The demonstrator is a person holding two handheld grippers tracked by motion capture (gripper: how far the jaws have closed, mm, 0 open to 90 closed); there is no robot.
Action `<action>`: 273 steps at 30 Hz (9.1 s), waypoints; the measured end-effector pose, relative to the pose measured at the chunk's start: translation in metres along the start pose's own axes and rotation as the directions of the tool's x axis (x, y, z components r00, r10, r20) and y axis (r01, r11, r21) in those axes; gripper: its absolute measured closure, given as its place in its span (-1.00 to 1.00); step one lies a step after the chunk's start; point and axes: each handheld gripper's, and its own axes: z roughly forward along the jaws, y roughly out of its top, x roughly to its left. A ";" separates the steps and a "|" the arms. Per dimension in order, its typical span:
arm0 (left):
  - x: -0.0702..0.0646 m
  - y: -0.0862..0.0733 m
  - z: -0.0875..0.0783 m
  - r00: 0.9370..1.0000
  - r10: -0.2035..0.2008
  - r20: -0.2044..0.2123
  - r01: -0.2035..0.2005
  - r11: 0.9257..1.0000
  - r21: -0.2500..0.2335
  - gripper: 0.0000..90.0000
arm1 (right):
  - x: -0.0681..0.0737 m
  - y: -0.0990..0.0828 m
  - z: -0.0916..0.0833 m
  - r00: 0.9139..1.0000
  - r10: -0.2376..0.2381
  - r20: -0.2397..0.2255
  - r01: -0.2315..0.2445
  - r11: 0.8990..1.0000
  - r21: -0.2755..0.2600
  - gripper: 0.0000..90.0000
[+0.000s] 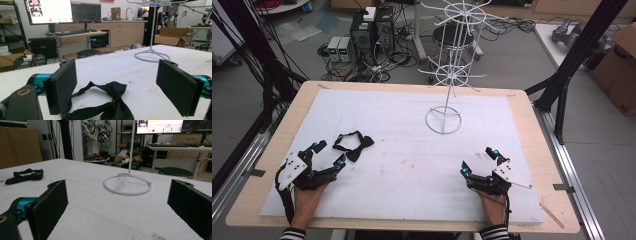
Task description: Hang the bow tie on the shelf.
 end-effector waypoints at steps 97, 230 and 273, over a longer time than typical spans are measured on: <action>0.012 0.039 0.105 0.985 -0.050 0.163 -0.103 0.587 0.803 -0.34 | 0.002 0.001 0.001 0.999 -0.014 0.032 0.014 1.000 0.012 -0.95; -0.102 0.153 0.225 0.924 -0.078 0.374 -0.023 0.966 0.256 0.88 | 0.002 0.001 0.001 0.999 -0.015 0.029 0.015 1.000 0.011 -0.95; -0.125 0.124 0.256 0.900 -0.180 0.397 0.025 0.931 0.364 -0.12 | 0.000 0.000 0.000 1.000 0.007 0.024 -0.007 1.000 0.000 -0.95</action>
